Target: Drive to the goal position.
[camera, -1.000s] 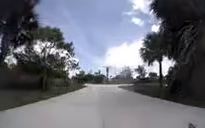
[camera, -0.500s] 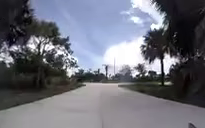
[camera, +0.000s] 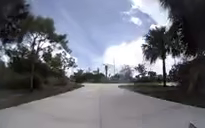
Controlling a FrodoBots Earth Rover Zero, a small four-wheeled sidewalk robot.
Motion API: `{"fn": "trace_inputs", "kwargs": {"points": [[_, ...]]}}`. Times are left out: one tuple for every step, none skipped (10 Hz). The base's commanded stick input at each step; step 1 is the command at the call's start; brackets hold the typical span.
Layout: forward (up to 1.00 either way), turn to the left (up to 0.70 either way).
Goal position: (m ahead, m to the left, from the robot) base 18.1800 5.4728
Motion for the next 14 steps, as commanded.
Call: {"fn": "trace_inputs", "kwargs": {"points": [[0.85, 0.0], [0.85, 0.0], [0.85, 0.0], [0.85, 0.0], [0.85, 0.0], [0.85, 0.0], [0.85, 0.0], [0.85, 0.0], [0.85, 0.0], [0.85, 0.0], [0.85, 0.0], [0.85, 0.0], [0.85, 0.0], [0.85, 0.0]]}}
